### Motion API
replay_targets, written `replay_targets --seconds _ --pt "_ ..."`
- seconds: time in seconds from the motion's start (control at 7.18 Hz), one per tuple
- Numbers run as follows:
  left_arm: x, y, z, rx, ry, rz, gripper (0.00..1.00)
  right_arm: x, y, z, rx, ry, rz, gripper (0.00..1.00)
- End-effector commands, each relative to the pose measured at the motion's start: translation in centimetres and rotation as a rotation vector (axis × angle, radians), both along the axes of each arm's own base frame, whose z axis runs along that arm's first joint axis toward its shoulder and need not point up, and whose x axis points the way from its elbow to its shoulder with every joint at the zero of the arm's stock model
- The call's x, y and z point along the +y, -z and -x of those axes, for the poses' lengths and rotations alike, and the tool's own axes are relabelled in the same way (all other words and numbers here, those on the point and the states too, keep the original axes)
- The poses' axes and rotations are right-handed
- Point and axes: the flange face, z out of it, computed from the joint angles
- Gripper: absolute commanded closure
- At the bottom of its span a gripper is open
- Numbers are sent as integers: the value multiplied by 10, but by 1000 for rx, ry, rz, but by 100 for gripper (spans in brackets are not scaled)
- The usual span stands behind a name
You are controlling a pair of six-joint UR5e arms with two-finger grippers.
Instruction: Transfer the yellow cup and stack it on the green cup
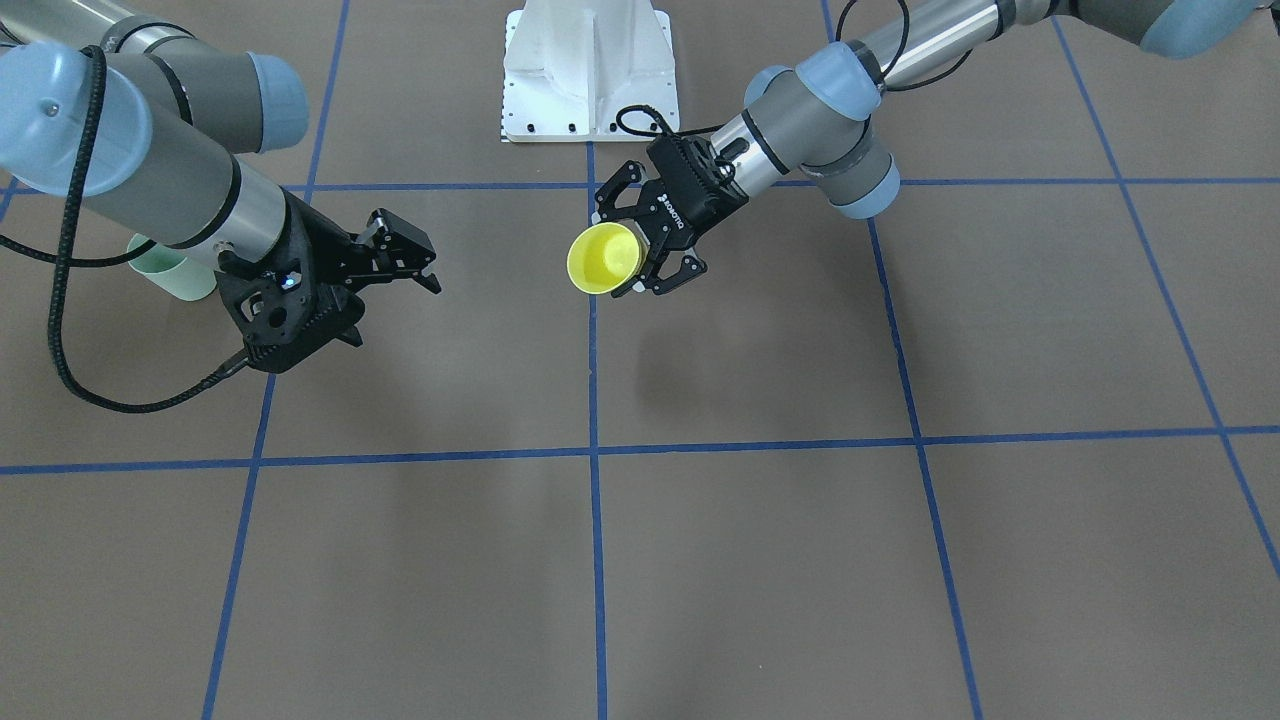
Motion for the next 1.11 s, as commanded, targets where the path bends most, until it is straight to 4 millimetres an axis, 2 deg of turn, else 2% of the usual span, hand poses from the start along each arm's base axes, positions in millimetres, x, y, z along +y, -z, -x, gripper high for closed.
replay_targets --seconds 0.0,0.28,0.42,0.7,0.97 --pt "-1 1 0 -2 3 0 82 1 12 12 -5 4 9 1" --pt "-2 7 -1 5 3 -4 82 11 46 50 8 -37 27 2" --pt "-1 8 0 9 3 -6 81 10 47 67 -10 -61 45 2" --pt "0 11 2 21 0 -11 78 9 40 83 -50 -88 106 2" --pt "2 14 -1 24 -5 -13 79 11 44 81 -73 -103 129 2"
